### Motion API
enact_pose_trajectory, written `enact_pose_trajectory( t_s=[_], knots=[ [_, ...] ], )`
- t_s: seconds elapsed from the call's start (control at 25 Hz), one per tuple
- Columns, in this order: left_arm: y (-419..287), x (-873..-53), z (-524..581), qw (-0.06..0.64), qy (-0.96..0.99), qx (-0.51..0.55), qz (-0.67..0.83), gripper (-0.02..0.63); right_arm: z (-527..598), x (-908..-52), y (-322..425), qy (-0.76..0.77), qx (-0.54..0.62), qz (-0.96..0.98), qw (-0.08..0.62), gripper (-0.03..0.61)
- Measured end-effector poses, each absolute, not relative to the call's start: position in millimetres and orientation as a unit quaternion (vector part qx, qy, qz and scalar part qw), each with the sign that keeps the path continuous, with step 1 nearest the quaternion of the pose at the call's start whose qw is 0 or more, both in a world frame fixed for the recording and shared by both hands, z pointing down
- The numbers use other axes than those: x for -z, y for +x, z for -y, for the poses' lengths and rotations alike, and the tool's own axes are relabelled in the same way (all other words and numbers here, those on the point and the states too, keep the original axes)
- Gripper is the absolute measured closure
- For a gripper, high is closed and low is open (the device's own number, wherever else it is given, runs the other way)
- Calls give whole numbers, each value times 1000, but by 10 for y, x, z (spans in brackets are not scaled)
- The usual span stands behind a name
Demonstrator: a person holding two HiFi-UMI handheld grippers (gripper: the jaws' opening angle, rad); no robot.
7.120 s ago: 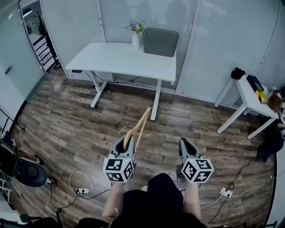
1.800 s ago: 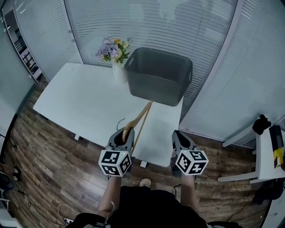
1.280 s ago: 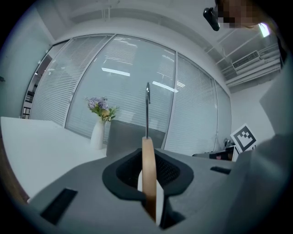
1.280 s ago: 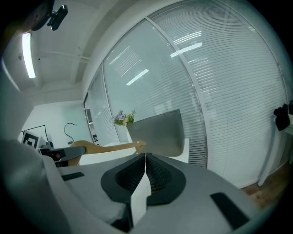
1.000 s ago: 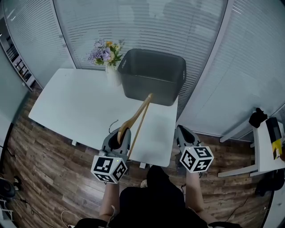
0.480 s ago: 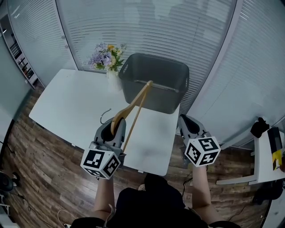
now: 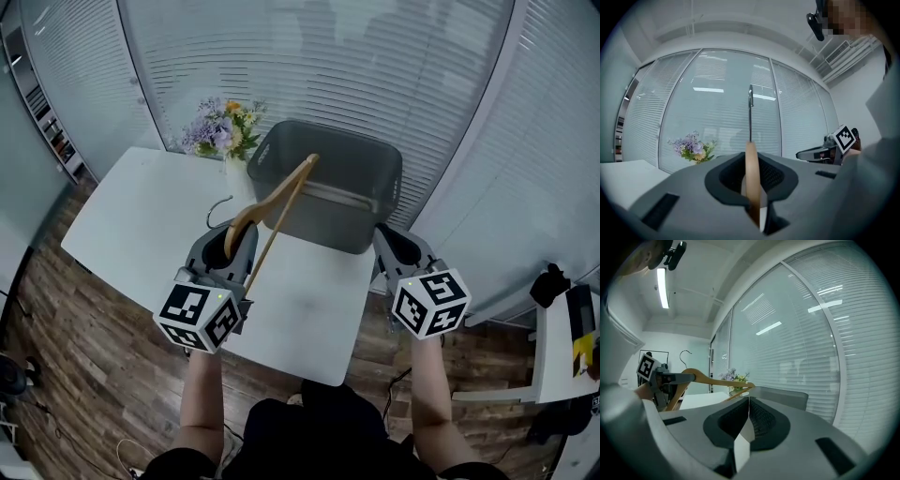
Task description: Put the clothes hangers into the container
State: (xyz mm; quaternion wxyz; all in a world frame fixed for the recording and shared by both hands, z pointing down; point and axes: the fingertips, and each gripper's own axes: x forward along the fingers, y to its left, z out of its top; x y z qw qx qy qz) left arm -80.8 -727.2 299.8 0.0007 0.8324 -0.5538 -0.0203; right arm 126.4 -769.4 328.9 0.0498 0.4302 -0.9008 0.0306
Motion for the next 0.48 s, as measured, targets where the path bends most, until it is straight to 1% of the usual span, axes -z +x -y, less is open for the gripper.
enact_pose_trajectory(
  t_s=[0.48],
  knots=[
    [-853, -2833, 8130, -20, 851, -68, 520, 554, 8130, -3273, 1280, 412, -33, 909, 54, 549]
  ],
)
